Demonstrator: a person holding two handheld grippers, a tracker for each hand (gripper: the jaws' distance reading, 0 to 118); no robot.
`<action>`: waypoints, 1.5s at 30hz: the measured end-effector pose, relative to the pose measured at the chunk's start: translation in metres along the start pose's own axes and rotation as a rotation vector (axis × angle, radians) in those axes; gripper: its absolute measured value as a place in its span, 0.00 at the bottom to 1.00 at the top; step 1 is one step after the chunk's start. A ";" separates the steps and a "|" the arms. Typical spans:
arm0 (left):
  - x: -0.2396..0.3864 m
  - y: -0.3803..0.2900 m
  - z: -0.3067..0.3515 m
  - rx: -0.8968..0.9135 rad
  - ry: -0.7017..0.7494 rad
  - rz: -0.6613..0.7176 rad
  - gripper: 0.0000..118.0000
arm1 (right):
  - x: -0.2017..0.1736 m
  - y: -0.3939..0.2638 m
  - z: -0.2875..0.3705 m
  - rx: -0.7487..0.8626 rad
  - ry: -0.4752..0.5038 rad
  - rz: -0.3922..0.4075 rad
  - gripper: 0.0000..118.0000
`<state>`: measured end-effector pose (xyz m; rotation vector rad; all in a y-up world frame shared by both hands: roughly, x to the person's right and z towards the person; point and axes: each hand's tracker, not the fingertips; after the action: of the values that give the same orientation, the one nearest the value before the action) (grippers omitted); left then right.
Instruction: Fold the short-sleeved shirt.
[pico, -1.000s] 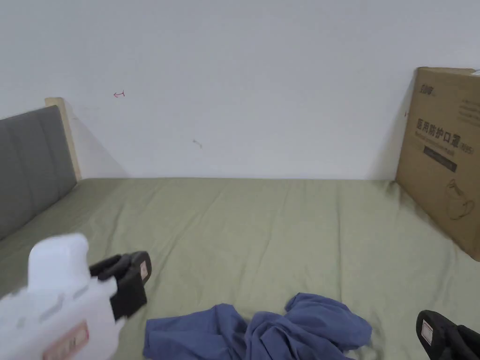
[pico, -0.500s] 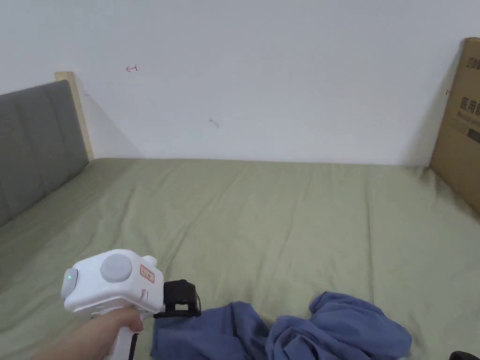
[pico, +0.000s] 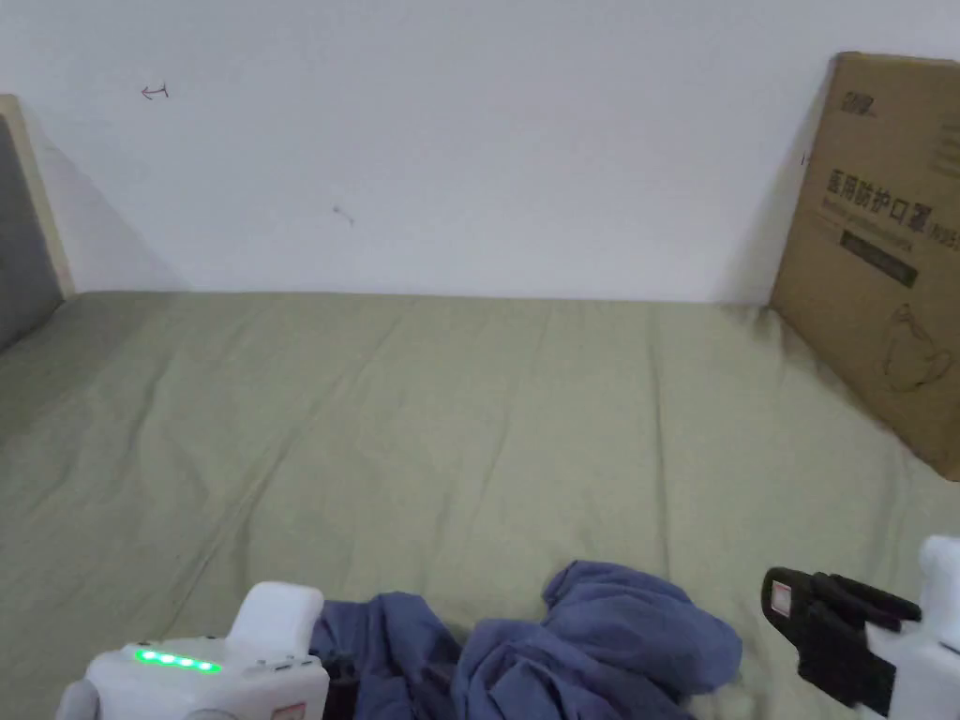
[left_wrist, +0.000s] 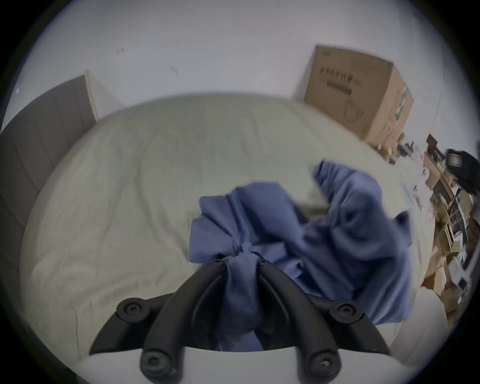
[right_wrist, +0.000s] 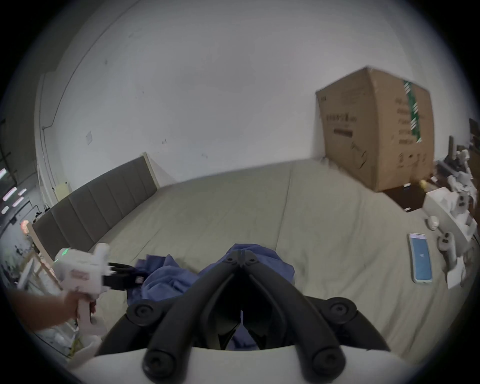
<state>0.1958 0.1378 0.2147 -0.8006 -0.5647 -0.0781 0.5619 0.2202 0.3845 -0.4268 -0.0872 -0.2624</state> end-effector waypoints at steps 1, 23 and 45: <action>0.001 0.000 0.013 0.060 0.024 0.011 0.08 | 0.008 0.011 -0.021 -0.063 0.021 -0.011 0.00; -0.034 -0.027 0.102 0.237 -0.125 0.382 0.08 | 0.030 0.009 -0.174 -0.626 -0.027 0.005 0.02; -0.059 0.180 0.241 0.462 0.027 0.158 0.08 | 0.011 0.291 0.051 0.019 -0.097 0.103 0.02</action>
<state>0.0867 0.4234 0.2007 -0.3901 -0.4670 0.1818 0.6499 0.4946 0.3162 -0.4241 -0.1616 -0.1391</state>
